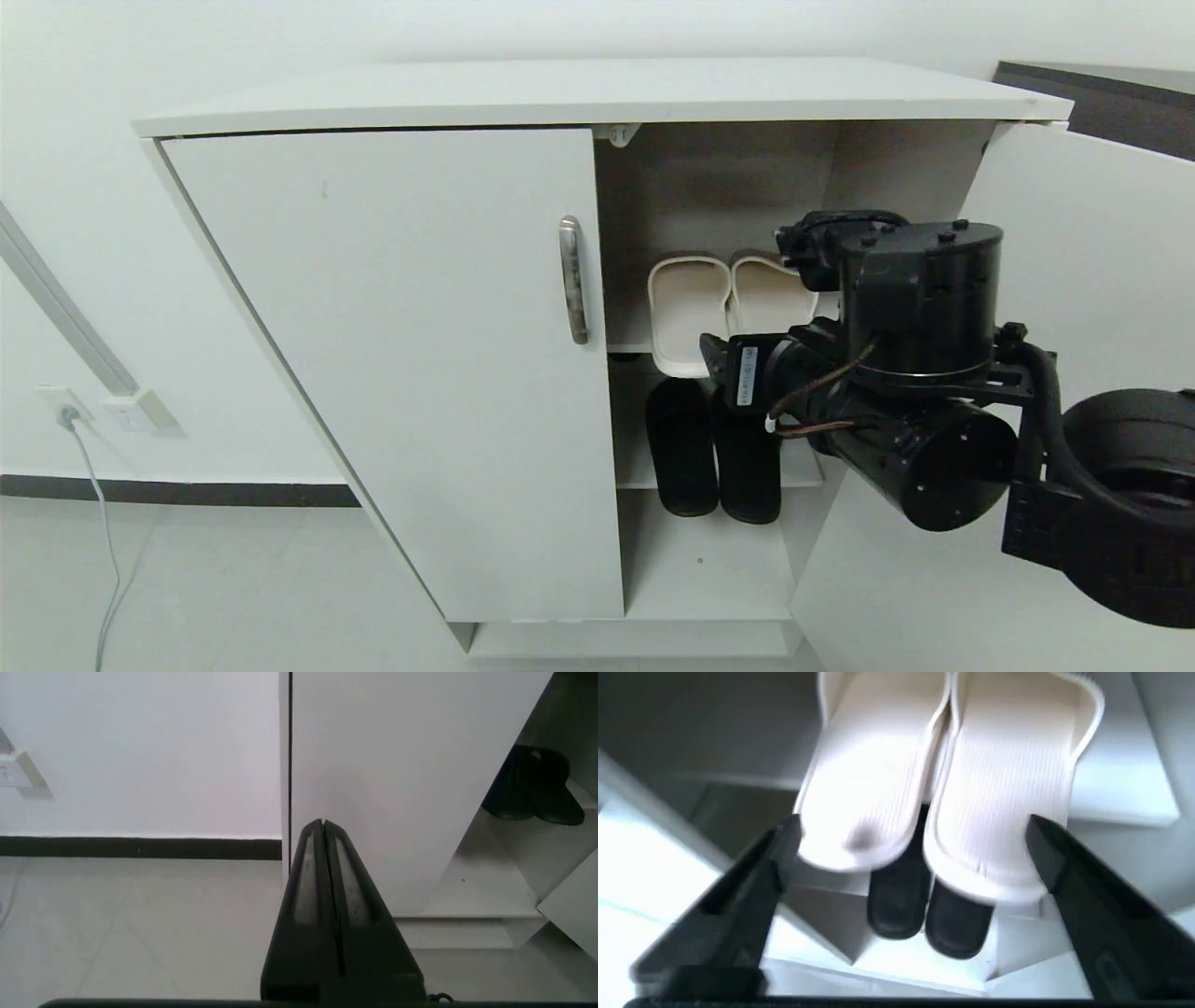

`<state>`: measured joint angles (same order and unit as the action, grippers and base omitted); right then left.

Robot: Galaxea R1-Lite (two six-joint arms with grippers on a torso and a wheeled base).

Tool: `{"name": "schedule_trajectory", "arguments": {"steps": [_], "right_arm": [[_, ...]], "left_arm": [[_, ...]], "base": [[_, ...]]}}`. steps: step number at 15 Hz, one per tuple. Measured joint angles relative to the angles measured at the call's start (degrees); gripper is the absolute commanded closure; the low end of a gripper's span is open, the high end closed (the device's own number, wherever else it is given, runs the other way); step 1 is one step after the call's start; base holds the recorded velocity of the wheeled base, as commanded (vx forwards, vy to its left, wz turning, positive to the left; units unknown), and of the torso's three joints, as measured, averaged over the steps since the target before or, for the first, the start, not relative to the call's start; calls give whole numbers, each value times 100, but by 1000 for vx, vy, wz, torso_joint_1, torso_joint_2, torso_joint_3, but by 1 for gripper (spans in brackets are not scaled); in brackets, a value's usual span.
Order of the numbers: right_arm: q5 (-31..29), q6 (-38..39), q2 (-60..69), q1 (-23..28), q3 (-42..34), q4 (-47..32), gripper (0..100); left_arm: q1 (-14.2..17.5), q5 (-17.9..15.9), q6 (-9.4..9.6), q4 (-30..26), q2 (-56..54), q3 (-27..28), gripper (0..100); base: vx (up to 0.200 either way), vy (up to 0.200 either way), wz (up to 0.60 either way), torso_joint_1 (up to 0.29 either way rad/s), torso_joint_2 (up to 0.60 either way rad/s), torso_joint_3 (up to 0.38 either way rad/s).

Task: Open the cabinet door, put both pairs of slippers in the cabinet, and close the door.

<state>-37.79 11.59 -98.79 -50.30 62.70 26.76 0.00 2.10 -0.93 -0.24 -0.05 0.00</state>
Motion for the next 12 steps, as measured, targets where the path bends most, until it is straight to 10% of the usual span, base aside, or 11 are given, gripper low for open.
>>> {"name": "schedule_trajectory", "arguments": {"steps": [12], "right_arm": [[44,11,190,-127,-453,327,100]], "left_arm": [[0,-27,2,-2,0,0,100]], "base": [[-50,0,0,2,1,1]]}}
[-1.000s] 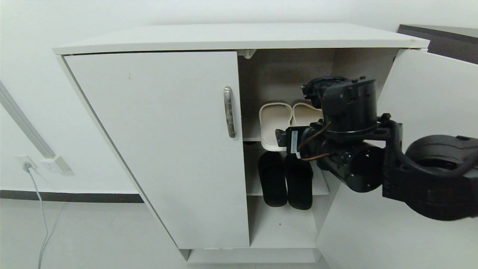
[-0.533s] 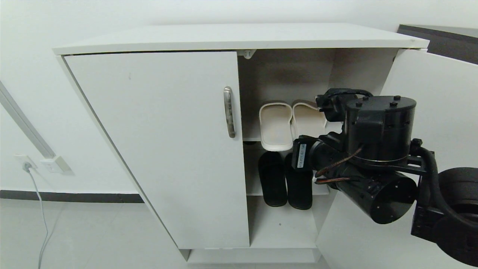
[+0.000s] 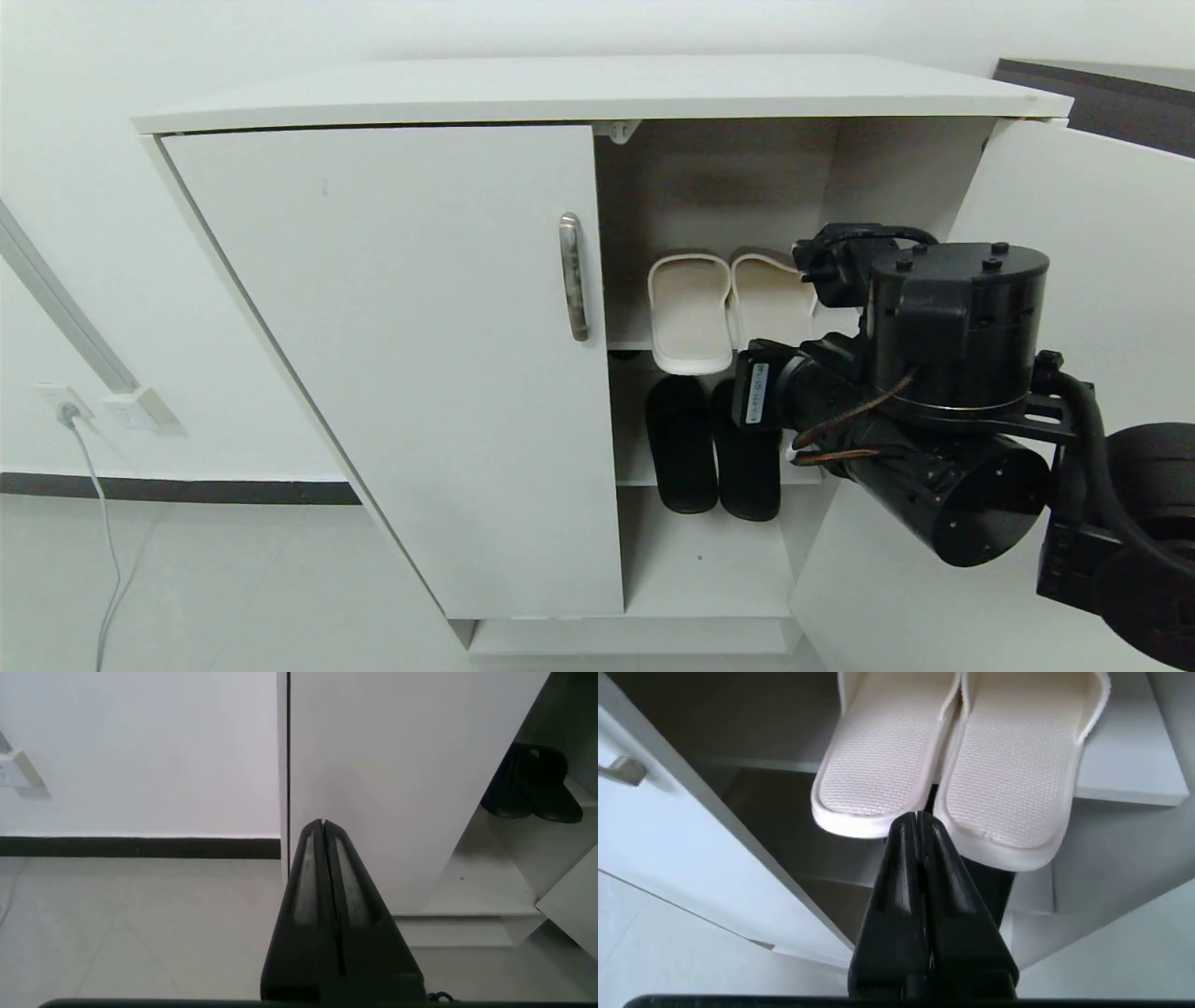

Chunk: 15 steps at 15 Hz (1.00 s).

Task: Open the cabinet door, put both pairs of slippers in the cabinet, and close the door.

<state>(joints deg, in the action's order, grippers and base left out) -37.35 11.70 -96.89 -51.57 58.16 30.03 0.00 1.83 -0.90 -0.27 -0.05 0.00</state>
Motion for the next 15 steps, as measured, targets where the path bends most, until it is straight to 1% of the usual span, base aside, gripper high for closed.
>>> {"name": "schedule_trajectory", "arguments": {"steps": [11,13,15], "right_arm": [[44,-11,-68,-37,-65,7,100],[205,6,-138,41,-76,7,100],[243,15,-178,101,-113,11,100]], "left_arm": [[0,-11,4,0,0,0,100],[0,-9,4,5,0,0,100],[0,-9,6,2,0,0,100]], "base": [[-200,0,0,1,3,3],[-200,0,0,2,2,5],[-200,0,0,2,5,2]]}}
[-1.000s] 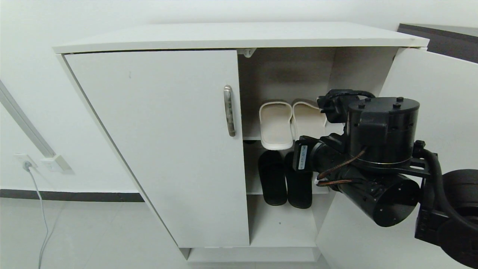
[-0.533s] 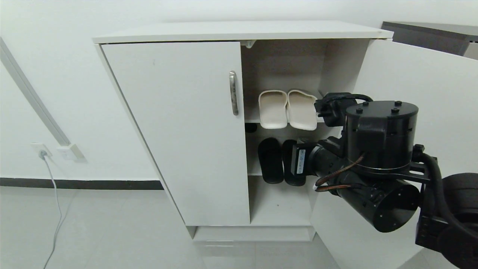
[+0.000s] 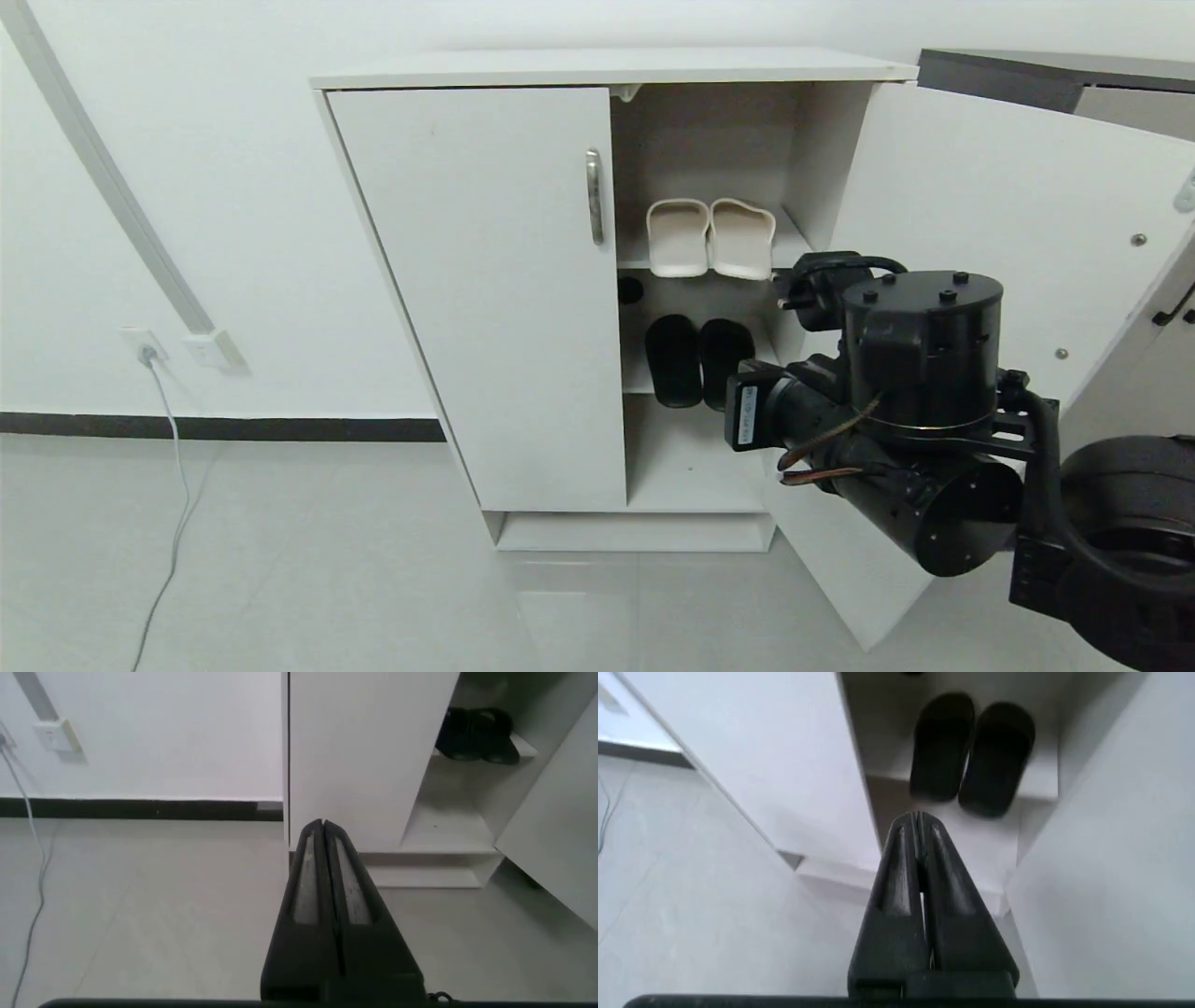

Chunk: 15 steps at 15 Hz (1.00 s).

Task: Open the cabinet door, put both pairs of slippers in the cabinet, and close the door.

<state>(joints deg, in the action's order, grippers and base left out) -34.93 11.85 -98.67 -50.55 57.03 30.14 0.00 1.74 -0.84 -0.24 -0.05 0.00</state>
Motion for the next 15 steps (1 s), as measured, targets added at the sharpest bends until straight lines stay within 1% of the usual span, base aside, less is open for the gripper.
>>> {"name": "schedule_trajectory", "arguments": {"steps": [1,7,15], "right_arm": [[0,0,-11,20,-33,0,100],[26,-46,-72,218,-234,106,100],[134,-50,-130,243,-310,119,100]], "left_arm": [[0,0,0,0,0,0,100],[0,4,5,-2,0,0,100],[0,0,2,0,0,0,100]], "base": [[-200,0,0,2,-2,-2],[0,0,0,0,0,0],[0,0,0,0,0,0]]}}
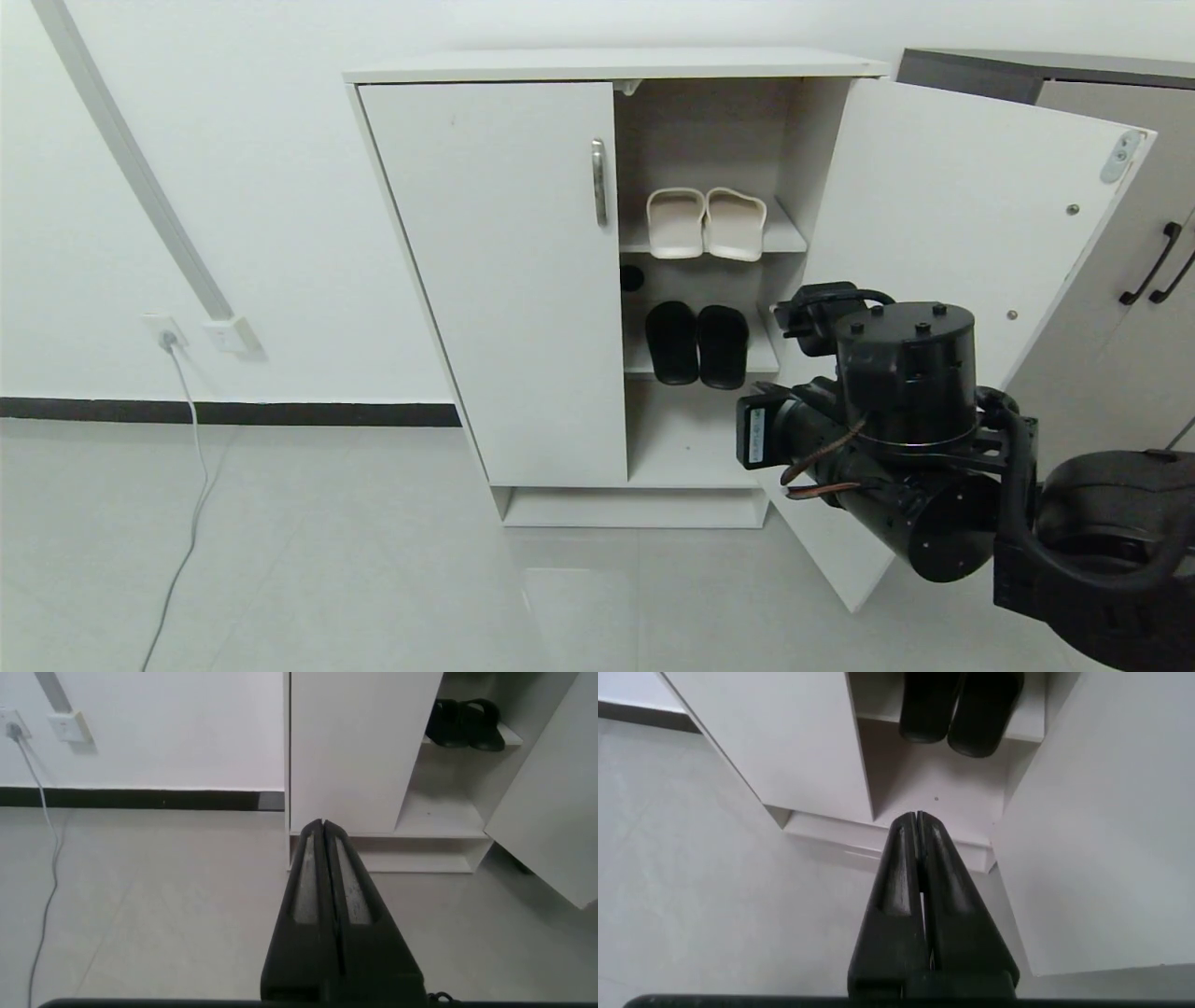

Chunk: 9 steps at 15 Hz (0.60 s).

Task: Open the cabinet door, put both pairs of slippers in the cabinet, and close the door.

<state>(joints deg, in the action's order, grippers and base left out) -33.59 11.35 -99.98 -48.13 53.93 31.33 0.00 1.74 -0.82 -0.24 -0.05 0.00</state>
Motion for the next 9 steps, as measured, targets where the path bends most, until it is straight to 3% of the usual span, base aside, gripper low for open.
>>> {"name": "schedule_trajectory", "arguments": {"steps": [6,9], "right_arm": [[23,-77,-24,39,-46,1,100],[23,-106,-35,20,-40,90,100]], "left_arm": [[0,0,11,0,0,0,100],[0,0,11,9,0,2,100]], "base": [[0,0,0,0,0,0],[0,0,0,-2,-172,-279]]}}
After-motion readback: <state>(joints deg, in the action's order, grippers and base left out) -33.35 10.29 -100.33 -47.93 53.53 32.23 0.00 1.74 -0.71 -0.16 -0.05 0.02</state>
